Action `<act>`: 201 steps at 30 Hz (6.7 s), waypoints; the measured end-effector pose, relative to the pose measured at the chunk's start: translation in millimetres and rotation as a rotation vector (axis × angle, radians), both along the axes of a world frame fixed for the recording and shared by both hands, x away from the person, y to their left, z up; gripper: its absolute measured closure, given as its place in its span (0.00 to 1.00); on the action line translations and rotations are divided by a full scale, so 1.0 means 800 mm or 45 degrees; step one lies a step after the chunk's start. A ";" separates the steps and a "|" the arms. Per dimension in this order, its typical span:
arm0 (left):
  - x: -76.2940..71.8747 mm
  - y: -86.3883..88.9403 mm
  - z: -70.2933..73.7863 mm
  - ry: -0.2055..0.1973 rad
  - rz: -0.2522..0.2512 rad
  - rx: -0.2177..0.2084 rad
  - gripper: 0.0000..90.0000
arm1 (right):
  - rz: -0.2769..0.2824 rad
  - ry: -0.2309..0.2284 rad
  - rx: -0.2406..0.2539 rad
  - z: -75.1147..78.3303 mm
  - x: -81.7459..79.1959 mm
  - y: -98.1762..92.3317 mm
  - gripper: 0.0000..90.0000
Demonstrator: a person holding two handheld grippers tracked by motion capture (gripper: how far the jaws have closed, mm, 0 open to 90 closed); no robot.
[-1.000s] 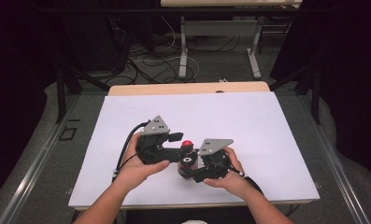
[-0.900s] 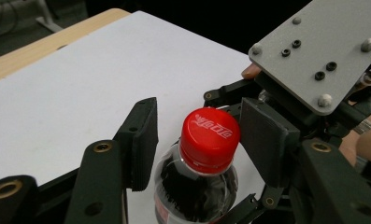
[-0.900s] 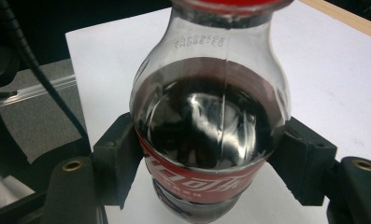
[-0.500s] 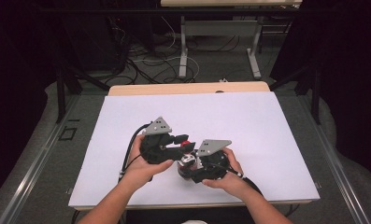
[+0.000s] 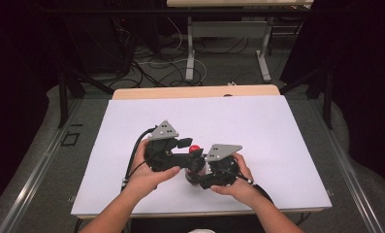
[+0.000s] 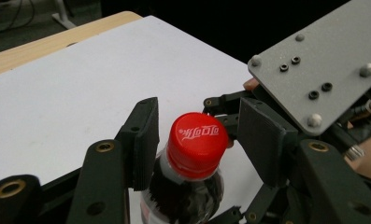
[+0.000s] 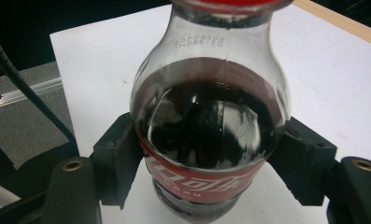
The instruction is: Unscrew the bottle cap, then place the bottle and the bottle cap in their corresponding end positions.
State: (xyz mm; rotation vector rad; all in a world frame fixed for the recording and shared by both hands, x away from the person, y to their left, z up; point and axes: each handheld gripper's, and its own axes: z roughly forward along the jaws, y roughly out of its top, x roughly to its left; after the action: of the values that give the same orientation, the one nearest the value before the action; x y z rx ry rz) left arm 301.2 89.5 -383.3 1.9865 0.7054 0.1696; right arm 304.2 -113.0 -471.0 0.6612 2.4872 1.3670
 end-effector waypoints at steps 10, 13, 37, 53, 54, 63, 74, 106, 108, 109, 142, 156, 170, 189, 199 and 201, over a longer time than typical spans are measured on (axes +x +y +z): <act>0.012 0.006 -0.010 -0.014 -0.130 -0.015 0.60 | 0.053 0.015 0.005 0.000 -0.002 0.003 0.34; 0.012 0.001 -0.011 -0.008 -0.120 -0.018 0.63 | 0.048 0.007 0.003 -0.001 -0.002 0.004 0.34; 0.002 0.005 0.002 -0.026 -0.118 0.007 0.56 | 0.034 0.014 0.011 -0.001 -0.001 0.001 0.34; 0.015 0.009 -0.011 0.040 -0.195 -0.038 0.67 | 0.064 0.013 -0.004 0.000 -0.004 0.003 0.34; 0.015 0.009 -0.011 0.024 -0.179 -0.030 0.67 | 0.058 0.001 -0.003 0.000 -0.003 0.004 0.34; -0.009 -0.010 -0.015 0.001 0.152 -0.025 0.67 | -0.022 -0.033 -0.037 -0.003 -0.002 0.004 0.34; 0.003 0.009 -0.002 0.031 0.004 -0.057 0.59 | 0.026 0.000 0.008 0.000 -0.001 0.001 0.34; 0.025 0.025 -0.009 0.040 0.106 -0.023 0.68 | -0.047 0.003 -0.010 -0.008 0.010 -0.006 0.34; 0.028 0.030 -0.010 0.047 0.119 -0.019 0.68 | -0.058 0.004 -0.015 -0.009 0.011 -0.007 0.34; 0.030 0.031 -0.011 0.053 0.127 -0.021 0.68 | -0.065 0.005 -0.011 -0.010 0.012 -0.007 0.34; 0.042 0.090 -0.062 0.088 0.373 -0.037 0.68 | -0.299 -0.006 0.009 -0.009 0.044 -0.034 0.34; 0.044 0.107 -0.075 0.105 0.424 -0.046 0.68 | -0.481 -0.001 0.052 0.018 0.096 -0.042 0.34; 0.045 0.113 -0.080 0.138 0.441 -0.060 0.68 | -0.574 0.009 0.053 0.022 0.157 -0.023 0.33; 0.047 0.120 -0.082 0.145 0.465 -0.077 0.68 | -0.650 0.035 -0.002 -0.033 0.196 0.006 0.33; 0.047 0.120 -0.084 0.152 0.466 -0.081 0.68 | -0.646 0.040 0.005 -0.047 0.191 0.017 0.33; 0.047 0.120 -0.084 0.156 0.467 -0.080 0.68 | -0.655 0.037 0.001 -0.050 0.188 0.020 0.33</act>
State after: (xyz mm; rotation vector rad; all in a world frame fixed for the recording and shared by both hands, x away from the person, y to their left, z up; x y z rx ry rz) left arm 338.7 185.7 -450.7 1.8044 1.1391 0.2425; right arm 455.0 -97.1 -510.9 1.2202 2.1177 1.1612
